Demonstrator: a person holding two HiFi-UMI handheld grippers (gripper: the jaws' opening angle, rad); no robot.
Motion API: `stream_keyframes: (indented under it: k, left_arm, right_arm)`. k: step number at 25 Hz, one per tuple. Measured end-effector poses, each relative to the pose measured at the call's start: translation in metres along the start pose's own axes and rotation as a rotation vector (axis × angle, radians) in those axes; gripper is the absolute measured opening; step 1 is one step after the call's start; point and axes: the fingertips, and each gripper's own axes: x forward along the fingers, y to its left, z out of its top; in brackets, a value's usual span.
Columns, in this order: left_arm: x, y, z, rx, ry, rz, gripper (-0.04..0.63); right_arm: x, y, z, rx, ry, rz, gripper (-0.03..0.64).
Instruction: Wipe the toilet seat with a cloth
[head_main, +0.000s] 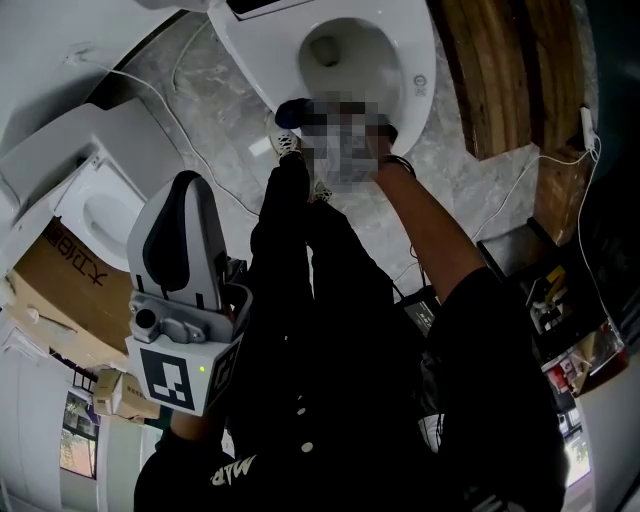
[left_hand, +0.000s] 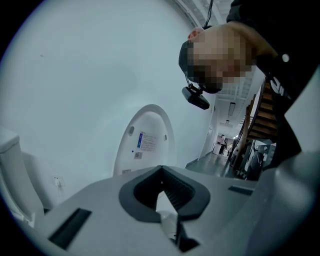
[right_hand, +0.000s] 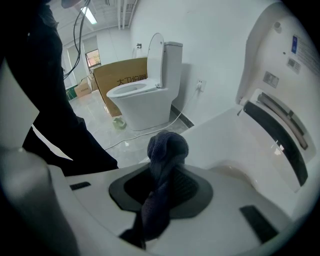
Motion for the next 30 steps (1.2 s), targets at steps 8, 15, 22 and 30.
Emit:
stream_keyframes:
  k: [8, 15, 22, 30]
  left_arm:
    - [0.008, 0.01, 0.001, 0.0, 0.013, 0.013, 0.008]
    - [0.012, 0.022, 0.003, -0.006, 0.017, 0.028, 0.008]
    - [0.019, 0.031, 0.007, -0.007, 0.02, 0.031, 0.008]
    - [0.029, 0.043, 0.009, -0.015, 0.028, 0.028, 0.008]
  right_arm:
    - [0.007, -0.022, 0.013, 0.011, -0.02, -0.009, 0.092]
    - [0.013, -0.043, 0.026, 0.023, -0.032, -0.018, 0.092]
    - [0.016, -0.065, 0.036, 0.077, -0.045, -0.038, 0.092]
    - [0.021, -0.097, 0.047, 0.14, -0.062, -0.087, 0.091]
